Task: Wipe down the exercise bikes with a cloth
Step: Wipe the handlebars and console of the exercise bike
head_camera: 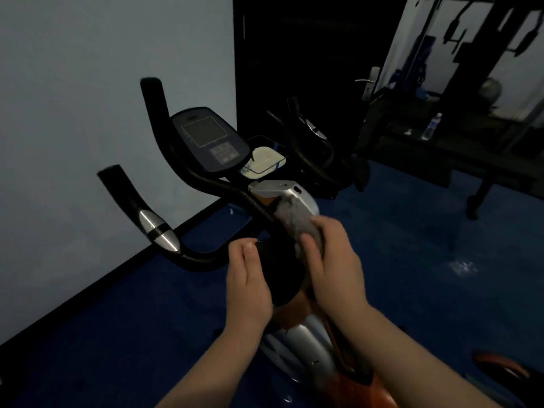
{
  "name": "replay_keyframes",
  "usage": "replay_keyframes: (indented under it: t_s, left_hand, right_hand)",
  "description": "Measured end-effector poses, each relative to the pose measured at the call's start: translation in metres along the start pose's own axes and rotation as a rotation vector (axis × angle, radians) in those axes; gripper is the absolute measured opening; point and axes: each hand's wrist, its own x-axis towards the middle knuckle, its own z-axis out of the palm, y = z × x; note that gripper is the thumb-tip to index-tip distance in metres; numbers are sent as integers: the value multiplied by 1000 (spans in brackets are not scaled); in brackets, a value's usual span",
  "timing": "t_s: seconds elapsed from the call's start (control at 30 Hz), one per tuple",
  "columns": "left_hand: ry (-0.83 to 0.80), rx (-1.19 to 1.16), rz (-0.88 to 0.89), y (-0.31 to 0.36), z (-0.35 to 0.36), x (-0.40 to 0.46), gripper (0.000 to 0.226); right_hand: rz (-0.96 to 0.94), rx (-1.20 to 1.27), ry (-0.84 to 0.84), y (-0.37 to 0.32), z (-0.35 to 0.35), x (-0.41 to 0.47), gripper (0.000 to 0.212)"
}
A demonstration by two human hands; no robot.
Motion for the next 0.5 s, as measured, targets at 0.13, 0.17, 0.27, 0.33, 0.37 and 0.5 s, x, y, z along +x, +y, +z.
replay_keyframes:
  t_s: [0.13,0.17,0.27,0.33,0.37,0.5]
  left_hand:
    - [38,-46,15,1,0,-3,43]
    - [52,-36,26,1,1,-3,45]
    - [89,-6,29,-1,3,-3,48]
    - [107,-18,20,0,5,-4,44]
    - [114,-38,7,2,6,-5,45]
    - [210,-117,-45,5,12,-5,46]
  right_hand:
    - [-318,-299,-72,-20,20,2,25]
    - [-343,-275,-67,-15,23,-8,25]
    - [-386,-110,-85,4,15,-32,24]
    - [-373,-19,-151,8,2,-21,22]
    - [-338,27,-164,5,-2,-8,20]
    - [-231,91,-130,-22,16,19,20]
